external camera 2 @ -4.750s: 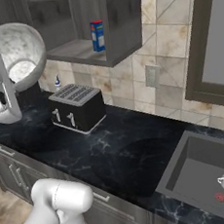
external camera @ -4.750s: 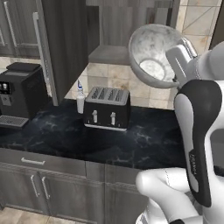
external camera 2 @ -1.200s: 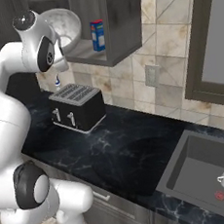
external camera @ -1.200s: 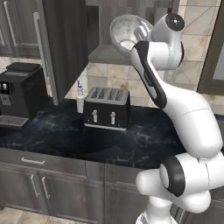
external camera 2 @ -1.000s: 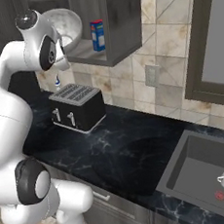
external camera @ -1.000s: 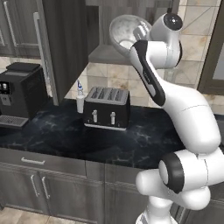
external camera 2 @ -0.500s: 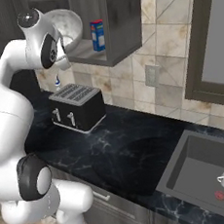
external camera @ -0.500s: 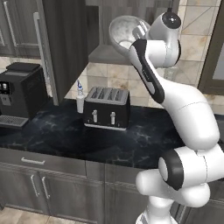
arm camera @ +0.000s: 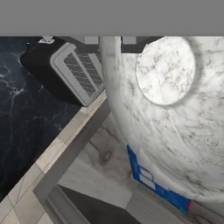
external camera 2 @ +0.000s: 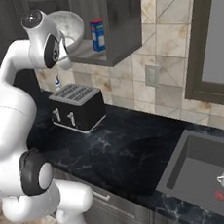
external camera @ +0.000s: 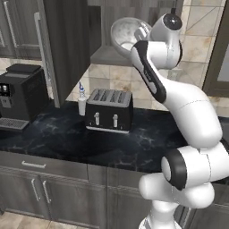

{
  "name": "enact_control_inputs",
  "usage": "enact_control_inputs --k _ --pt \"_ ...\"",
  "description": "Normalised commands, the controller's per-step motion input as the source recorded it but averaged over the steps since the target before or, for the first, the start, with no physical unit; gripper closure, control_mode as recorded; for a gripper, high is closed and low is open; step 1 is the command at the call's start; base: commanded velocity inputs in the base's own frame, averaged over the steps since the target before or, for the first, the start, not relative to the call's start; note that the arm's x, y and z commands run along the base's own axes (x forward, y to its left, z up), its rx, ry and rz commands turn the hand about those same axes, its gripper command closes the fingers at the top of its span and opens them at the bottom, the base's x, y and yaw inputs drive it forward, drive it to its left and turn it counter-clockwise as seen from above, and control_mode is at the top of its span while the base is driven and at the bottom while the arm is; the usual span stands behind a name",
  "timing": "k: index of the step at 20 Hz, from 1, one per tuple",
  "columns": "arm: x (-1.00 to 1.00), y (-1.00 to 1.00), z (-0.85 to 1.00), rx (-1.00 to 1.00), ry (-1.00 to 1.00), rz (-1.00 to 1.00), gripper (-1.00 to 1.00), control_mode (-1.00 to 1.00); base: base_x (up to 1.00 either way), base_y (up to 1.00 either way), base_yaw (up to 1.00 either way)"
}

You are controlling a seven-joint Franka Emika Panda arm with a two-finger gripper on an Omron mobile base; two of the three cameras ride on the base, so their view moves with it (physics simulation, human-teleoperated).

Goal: Pick the mug and place it in the sink. Pick the bowl and place it in the open cabinet and then close the cabinet.

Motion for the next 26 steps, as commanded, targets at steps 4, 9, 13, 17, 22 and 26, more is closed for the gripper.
enact_control_inputs --k 4,9,13,17,22,26 --pt "0.26 0.02 -0.03 0.0 0.0 0.0 1.0 -1.0 0.0 0.0 0.0" --pt "0.41 0.13 0.0 -0.01 0.0 0.0 1.0 -1.0 0.0 0.0 0.0" --pt "0.49 0.23 0.0 -0.01 0.0 0.0 1.0 -1.0 0.0 0.0 0.0" --pt "0.49 0.19 0.0 0.0 0.03 0.0 1.0 -1.0 0.0 0.0 0.0" --pt "0.35 0.02 0.0 0.0 0.08 0.0 1.0 -1.0 0.0 0.0 0.0" --pt "0.32 0.0 0.0 0.0 0.07 0.0 1.0 -1.0 0.0 0.0 0.0"
